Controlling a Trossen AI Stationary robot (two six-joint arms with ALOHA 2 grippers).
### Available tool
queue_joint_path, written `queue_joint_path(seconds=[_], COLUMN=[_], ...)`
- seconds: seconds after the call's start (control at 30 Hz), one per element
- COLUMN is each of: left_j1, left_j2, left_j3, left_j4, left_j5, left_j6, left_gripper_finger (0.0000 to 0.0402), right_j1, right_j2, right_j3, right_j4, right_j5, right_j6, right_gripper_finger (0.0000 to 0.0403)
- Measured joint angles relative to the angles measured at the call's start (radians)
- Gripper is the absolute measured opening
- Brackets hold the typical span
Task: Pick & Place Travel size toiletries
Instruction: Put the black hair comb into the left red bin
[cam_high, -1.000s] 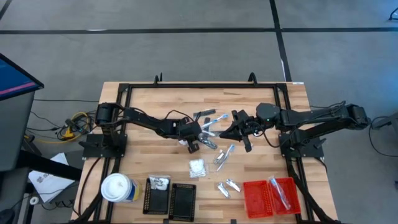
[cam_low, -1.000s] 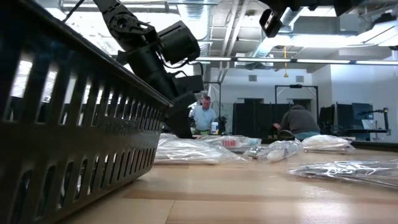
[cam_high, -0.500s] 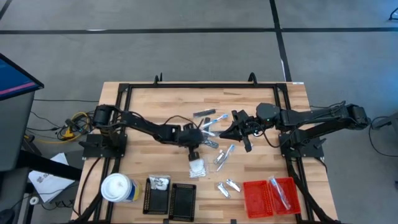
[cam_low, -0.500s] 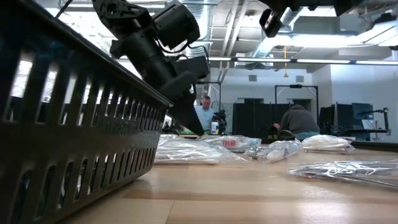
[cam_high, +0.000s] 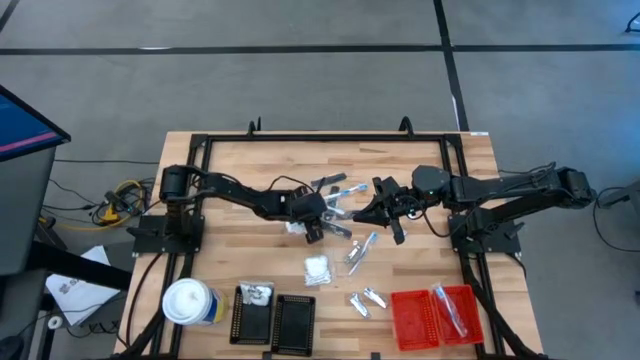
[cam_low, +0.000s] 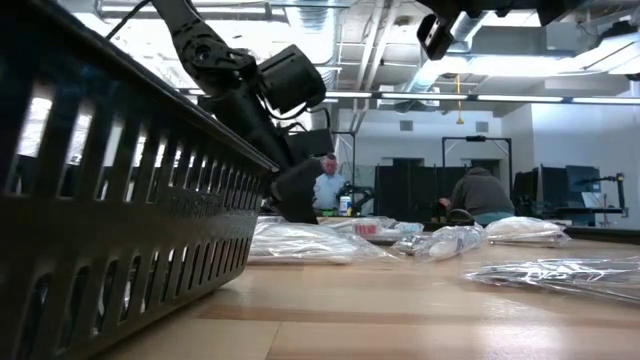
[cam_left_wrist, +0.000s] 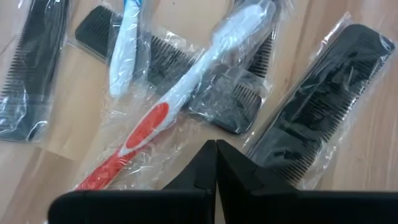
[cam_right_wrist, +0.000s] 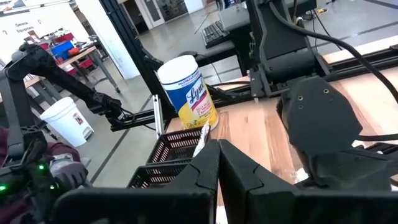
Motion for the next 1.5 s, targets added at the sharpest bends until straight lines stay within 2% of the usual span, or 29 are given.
queue_joint_path(seconds=[0.07,0.17,0.27,0.47,0.57,0.87,1.07,1.5], left_j1=[-0.013,-0.035,-0.048,-0.076,-0.093,-0.166,-0.163,-0.156], left_j2=[-0.013,-0.026,-0.026,-0.039,-0.053,-0.058,-0.060,-0.061], left_j3=[0.000,-0.002,-0.002,-0.005,-0.005,-0.005,-0.004,-0.006], left_j4=[-0.006,-0.027,-0.026,-0.031,-0.013,0.009,0.022,0.023], left_j5=[0.011,0.082,0.083,-0.016,0.012,-0.016,-0.053,-0.021], left_j6=[-0.015,-0.041,-0.043,-0.042,-0.044,-0.051,-0.049,-0.048], left_gripper_finger=[0.0000,0.0000,0.0000,0.0000,0.0000,0.0000,0.0000,0.0000], right_j1=[0.000,0.000,0.010,0.062,0.068,0.019,0.019,0.017], right_j2=[0.000,0.000,0.008,0.152,0.249,0.407,0.474,0.525], right_j3=[0.000,0.000,0.000,0.000,0.000,0.104,0.111,0.111], right_j4=[-0.002,-0.004,-0.049,-0.071,-0.074,-0.227,-0.238,-0.227], right_j5=[0.000,0.000,0.004,0.099,0.123,0.074,0.045,0.049], right_j6=[-0.001,-0.002,-0.020,-0.036,-0.070,-0.109,-0.138,-0.184], right_gripper_finger=[0.0002,0.0002,0.0002,0.0002,0.0002,0.0002,0.0002,0.0002])
